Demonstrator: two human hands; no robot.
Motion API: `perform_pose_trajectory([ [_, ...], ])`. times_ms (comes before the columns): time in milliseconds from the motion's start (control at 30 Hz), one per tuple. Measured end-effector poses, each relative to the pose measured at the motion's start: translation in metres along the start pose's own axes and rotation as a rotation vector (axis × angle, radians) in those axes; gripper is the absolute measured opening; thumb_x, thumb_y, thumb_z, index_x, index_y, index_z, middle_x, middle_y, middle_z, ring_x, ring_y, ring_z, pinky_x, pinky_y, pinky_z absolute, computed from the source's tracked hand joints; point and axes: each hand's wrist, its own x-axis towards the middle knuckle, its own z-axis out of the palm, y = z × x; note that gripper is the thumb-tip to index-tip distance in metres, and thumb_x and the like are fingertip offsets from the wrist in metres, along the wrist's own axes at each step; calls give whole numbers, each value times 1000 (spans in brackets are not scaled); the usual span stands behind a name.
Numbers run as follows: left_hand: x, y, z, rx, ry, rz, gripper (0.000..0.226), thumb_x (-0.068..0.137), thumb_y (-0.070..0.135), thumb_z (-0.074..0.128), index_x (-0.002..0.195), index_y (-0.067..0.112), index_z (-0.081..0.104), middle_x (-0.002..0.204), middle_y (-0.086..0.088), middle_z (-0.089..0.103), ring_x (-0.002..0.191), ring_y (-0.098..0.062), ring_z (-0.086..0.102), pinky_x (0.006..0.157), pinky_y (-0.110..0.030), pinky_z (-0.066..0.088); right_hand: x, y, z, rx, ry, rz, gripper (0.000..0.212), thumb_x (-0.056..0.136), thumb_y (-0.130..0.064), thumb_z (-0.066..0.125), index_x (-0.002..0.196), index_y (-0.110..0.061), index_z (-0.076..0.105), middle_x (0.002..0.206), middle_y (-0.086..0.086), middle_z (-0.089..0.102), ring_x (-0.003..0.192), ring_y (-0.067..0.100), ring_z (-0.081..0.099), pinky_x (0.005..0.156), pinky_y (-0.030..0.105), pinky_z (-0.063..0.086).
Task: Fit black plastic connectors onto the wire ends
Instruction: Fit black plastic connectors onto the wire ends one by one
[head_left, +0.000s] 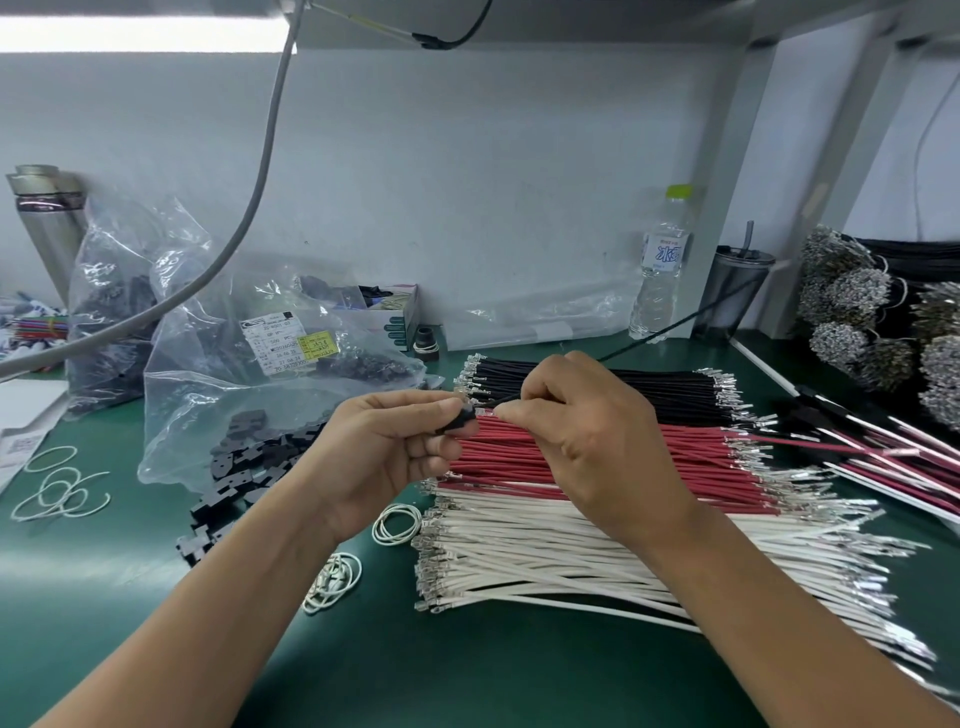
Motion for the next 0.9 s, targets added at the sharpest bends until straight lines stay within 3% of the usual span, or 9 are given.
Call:
perform_pose_trajectory([
  [267, 0, 5, -1, -25, 7, -97, 20, 70, 15, 78, 87, 6, 82, 88, -17, 77, 63, -17, 74, 55, -24, 60, -1, -3, 0, -101, -2, -92, 10, 91, 0, 65, 96, -4, 73, 83, 5, 56, 76, 21, 48, 45, 38, 45],
  [500, 1, 4, -1, -29, 50, -133, 18, 70, 15, 75, 85, 6, 83, 85, -16, 77, 61, -17, 74, 55, -24, 61, -2, -7, 7, -102, 49, -103, 17, 95, -3, 58, 99, -4, 75, 84, 6, 58, 77, 22, 50, 46, 37, 45],
  [900, -1, 6, 1, -130, -75, -104, 19, 82, 12, 69, 97, 4, 77, 81, -14, 74, 60, -17, 71, 57, -25, 62, -2, -3, 9, 151, 164, 57, 17, 90, -4, 73, 106, -8, 78, 84, 4, 59, 79, 19, 53, 67, 31, 47],
])
